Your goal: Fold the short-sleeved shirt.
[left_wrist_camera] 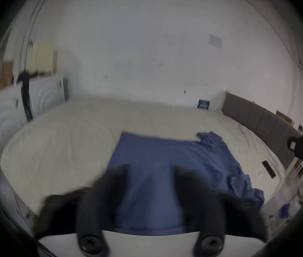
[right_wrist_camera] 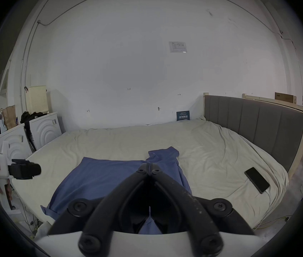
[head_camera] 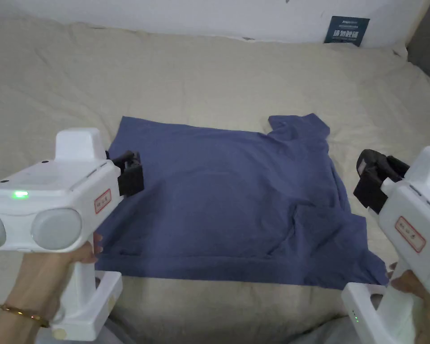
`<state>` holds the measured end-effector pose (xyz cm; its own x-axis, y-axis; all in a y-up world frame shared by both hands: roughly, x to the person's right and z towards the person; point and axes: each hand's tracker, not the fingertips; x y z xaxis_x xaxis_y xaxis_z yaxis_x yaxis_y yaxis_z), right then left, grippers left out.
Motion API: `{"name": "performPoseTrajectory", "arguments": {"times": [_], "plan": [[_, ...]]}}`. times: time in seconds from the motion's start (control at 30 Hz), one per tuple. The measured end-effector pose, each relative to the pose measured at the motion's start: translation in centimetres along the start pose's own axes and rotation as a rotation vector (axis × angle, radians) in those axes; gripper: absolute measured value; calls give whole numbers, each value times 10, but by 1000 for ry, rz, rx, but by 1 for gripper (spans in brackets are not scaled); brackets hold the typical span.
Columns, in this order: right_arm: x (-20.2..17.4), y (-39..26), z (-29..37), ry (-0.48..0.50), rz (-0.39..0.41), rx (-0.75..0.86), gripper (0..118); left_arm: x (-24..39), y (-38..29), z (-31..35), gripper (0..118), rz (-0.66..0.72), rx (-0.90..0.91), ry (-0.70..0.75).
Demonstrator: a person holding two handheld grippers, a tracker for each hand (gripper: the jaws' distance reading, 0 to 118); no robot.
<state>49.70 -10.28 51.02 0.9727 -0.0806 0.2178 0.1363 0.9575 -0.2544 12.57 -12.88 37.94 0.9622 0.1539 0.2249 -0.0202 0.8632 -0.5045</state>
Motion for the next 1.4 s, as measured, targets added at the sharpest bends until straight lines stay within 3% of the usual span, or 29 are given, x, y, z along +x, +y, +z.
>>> {"name": "performPoseTrajectory", "arguments": {"times": [0.03,0.07,0.43,0.5,0.57,0.67,0.77,0.83,0.87,0.9,0.93,0.97,1.03,1.07,1.2,1.23,1.27,1.33,1.4], "plan": [[2,-2,1,3,4,-5,1,-9,-2,-6,106,30,-69,1],[4,-4,1,5,9,-12,1,-17,-7,-10,116,38,-118,21],[28,-31,1,-67,-11,-114,2,-73,-95,-57,117,-47,-545,238],[31,-32,2,-84,-4,-123,2,-80,-104,-62,101,-17,-580,254],[35,-33,3,-92,-10,-128,2,-87,-109,-65,65,49,-592,257],[38,-36,4,-110,-13,-136,2,-87,-108,-60,12,195,-559,144],[44,-40,3,-121,-13,-163,2,-75,-103,-56,10,89,-549,159],[53,-43,-2,-111,-26,-265,3,-71,-97,-50,10,63,-524,159],[61,-46,-8,-107,-33,-328,12,-71,-93,-44,10,80,-508,152],[67,-51,-13,-102,-43,-379,33,-71,-90,-40,10,95,-491,144],[75,-58,-19,-90,-41,-456,68,-72,-86,-36,10,113,-472,138],[81,-68,-25,-85,-35,-492,89,-74,-83,-33,10,126,-459,138],[89,-88,-35,-113,-32,-550,113,-74,-78,-28,10,136,-449,134],[94,-98,-40,-115,-30,-611,114,-74,-76,-26,10,139,-442,131],[110,-140,-62,-134,-72,-776,111,-70,-74,-26,10,117,-438,130],[111,-148,-66,-148,-74,-815,92,-69,-74,-26,10,110,-441,132],[112,-155,-69,-163,-79,-837,61,-69,-74,-27,10,109,-446,135],[115,-159,-68,-156,-111,-831,32,-69,-74,-27,10,115,-453,142],[117,-154,-62,-108,-211,-818,6,-69,-74,-27,10,130,-457,145]]}}
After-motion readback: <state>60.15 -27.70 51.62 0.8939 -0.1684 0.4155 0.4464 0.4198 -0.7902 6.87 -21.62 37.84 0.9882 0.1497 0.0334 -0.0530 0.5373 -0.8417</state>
